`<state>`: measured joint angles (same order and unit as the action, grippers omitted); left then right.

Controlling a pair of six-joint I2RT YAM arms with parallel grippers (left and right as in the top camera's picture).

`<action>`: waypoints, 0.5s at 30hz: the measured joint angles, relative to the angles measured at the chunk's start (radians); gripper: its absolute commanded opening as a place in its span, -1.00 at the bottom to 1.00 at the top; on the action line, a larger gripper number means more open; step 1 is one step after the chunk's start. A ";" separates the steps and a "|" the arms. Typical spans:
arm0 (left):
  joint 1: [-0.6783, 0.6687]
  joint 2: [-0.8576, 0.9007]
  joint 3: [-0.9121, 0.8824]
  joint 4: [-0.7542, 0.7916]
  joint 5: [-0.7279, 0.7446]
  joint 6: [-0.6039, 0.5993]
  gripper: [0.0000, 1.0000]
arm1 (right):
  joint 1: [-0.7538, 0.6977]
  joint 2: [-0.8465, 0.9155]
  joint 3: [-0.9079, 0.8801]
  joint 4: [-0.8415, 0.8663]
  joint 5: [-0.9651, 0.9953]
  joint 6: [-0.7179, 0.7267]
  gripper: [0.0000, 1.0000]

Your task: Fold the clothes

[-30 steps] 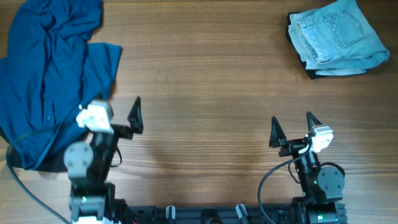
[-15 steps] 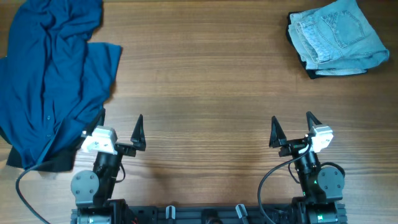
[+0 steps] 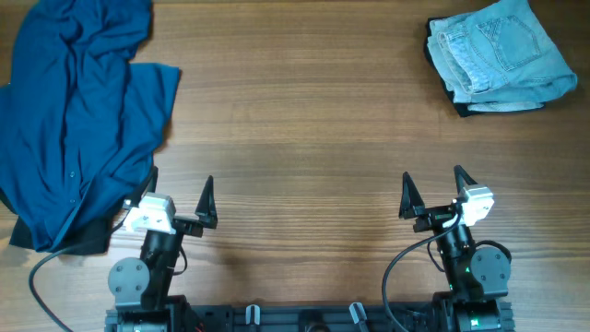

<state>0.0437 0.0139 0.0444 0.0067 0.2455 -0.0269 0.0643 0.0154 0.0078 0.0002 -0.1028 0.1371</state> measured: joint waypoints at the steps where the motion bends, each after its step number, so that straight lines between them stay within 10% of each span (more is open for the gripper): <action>1: 0.000 0.000 -0.011 -0.001 0.000 0.000 1.00 | 0.000 0.000 0.000 0.000 0.000 0.000 0.99; 15: 0.000 0.000 -0.032 -0.060 0.000 0.000 1.00 | 0.000 0.000 0.000 0.000 0.000 0.000 0.99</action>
<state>0.0441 0.0135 0.0128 -0.0536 0.2455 -0.0269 0.0643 0.0154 0.0078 0.0002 -0.1028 0.1371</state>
